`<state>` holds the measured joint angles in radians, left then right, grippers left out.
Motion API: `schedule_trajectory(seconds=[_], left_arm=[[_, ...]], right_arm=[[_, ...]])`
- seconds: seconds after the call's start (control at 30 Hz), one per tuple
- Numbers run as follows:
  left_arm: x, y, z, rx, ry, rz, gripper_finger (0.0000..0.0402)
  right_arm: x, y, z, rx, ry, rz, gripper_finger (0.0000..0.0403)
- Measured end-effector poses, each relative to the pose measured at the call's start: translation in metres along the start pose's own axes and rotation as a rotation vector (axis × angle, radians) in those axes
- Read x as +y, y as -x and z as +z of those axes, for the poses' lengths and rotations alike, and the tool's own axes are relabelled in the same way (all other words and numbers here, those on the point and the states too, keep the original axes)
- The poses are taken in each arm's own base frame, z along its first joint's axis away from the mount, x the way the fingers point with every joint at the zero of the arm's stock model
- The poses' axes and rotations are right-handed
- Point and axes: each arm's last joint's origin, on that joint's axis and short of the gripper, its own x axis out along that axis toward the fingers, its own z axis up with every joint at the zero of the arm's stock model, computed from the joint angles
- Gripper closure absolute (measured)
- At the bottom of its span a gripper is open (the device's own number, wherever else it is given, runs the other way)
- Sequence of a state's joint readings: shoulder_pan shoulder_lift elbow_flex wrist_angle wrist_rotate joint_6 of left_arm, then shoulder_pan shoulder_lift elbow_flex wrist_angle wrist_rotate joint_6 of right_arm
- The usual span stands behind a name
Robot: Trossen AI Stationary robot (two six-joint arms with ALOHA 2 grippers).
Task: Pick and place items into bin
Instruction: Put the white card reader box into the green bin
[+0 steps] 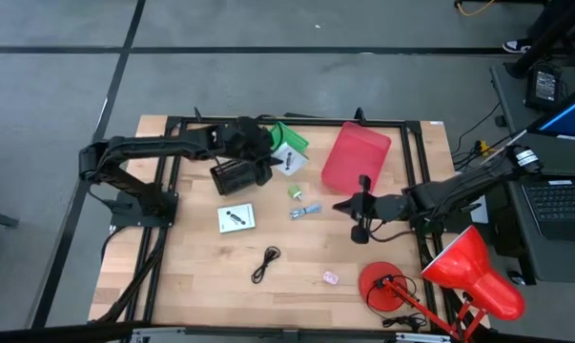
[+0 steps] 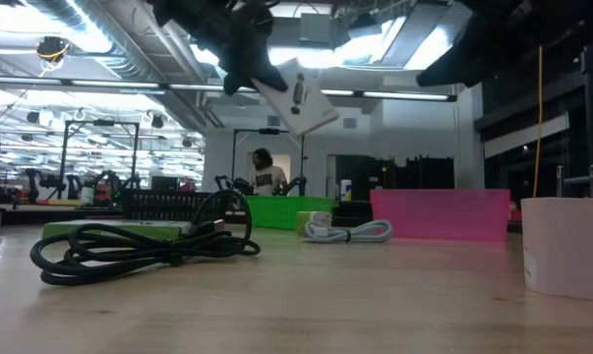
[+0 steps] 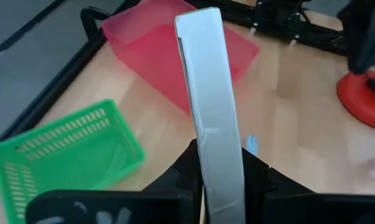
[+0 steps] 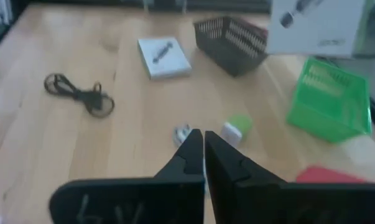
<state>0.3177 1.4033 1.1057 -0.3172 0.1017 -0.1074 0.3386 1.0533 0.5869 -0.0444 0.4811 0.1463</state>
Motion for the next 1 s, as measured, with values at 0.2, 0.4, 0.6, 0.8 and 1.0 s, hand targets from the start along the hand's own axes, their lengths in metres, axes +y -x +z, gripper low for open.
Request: schedule_trajectory(seconds=[0.2, 0.4, 0.6, 0.8, 1.0], left_arm=[[0.023, 0.003, 0.003, -0.015, 0.002, 0.026, 0.0355], [0.045, 0.001, 0.003, -0.018, 0.041, 0.078, 0.0355], [0.062, -0.01, -0.002, 0.008, 0.032, 0.104, 0.0355], [0.079, -0.022, -0.006, 0.018, 0.063, 0.062, 0.0355], [0.101, -0.031, -0.014, 0.045, 0.107, 0.109, 0.0355]], right_arm=[[-0.003, -0.006, -0.006, -0.067, 0.008, -0.009, 0.0403], [-0.011, -0.009, -0.004, -0.075, -0.014, -0.043, 0.0403], [-0.017, -0.011, -0.004, -0.067, -0.026, -0.074, 0.0403], [-0.021, -0.013, -0.004, -0.063, -0.033, -0.09, 0.0403], [-0.022, -0.013, -0.004, -0.061, -0.031, -0.093, 0.0403]])
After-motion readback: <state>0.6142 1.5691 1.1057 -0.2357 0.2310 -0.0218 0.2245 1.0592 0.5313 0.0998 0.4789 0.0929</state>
